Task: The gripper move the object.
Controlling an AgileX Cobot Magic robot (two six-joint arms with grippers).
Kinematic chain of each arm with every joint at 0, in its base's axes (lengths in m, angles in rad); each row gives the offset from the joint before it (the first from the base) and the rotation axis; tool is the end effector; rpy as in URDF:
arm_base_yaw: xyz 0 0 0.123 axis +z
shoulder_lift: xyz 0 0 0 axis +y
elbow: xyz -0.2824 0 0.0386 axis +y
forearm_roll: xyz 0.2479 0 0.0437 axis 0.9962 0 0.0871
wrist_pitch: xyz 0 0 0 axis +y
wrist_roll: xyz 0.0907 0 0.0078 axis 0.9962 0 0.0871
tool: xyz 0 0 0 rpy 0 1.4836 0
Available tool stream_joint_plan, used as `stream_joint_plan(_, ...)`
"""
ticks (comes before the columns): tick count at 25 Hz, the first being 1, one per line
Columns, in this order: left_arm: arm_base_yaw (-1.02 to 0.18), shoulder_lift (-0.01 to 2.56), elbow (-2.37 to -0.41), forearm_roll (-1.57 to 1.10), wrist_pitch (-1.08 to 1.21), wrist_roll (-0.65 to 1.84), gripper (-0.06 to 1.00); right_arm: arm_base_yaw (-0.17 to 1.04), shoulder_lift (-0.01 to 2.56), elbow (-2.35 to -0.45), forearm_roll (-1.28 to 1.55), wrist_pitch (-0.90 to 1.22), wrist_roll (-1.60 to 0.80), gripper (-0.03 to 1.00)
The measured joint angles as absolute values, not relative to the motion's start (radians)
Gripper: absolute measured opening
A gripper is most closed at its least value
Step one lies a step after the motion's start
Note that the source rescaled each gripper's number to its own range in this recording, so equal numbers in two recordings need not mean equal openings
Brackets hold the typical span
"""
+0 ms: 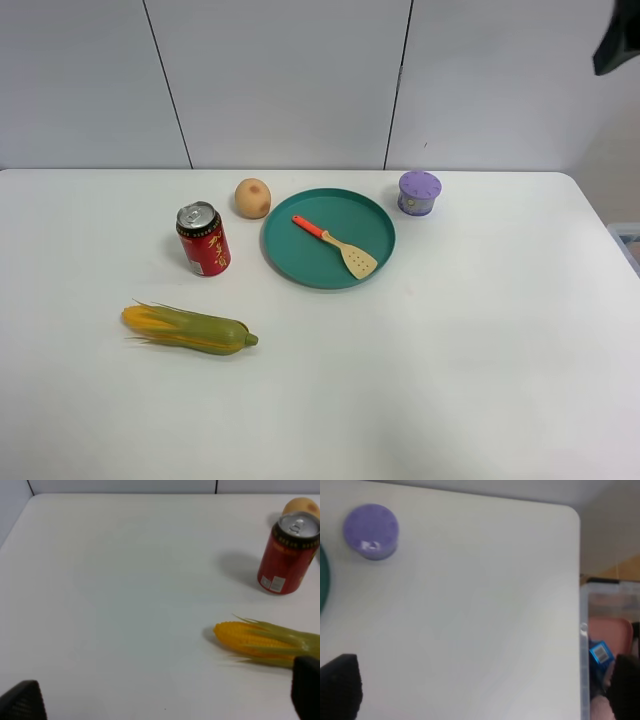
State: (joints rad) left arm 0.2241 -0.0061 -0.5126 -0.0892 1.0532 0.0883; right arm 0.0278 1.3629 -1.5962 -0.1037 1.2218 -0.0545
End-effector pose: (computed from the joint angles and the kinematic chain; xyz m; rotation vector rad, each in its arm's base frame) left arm -0.0054 -0.0085 0.2815 -0.1321 2.0118 0.0925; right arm 0.2670 -0.0014 0.4361 -0.1035 2.4680 -0.1472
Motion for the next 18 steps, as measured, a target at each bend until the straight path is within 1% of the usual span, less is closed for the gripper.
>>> stream_joint_plan(4, 0.224, -0.006, -0.513, -0.089, 1.053, 0.088, 1.0, -0.072, 1.253, -1.49, -0.11, 1.223, -0.054, 1.0)
stream_joint_plan(7, 0.224, -0.006, -0.513, -0.089, 1.053, 0.088, 1.0, -0.11, 1.17, -1.424, -0.115, 1.223, -0.054, 1.0)
stream_joint_plan(12, 0.224, -0.006, -0.513, -0.09, 1.053, 0.088, 1.0, -0.115, 1.0, -1.316, -0.119, 1.222, -0.054, 1.0)
stream_joint_plan(18, 0.224, -0.006, -0.513, -0.091, 1.053, 0.088, 1.0, -0.115, 0.73, -1.127, -0.125, 1.223, -0.054, 1.0)
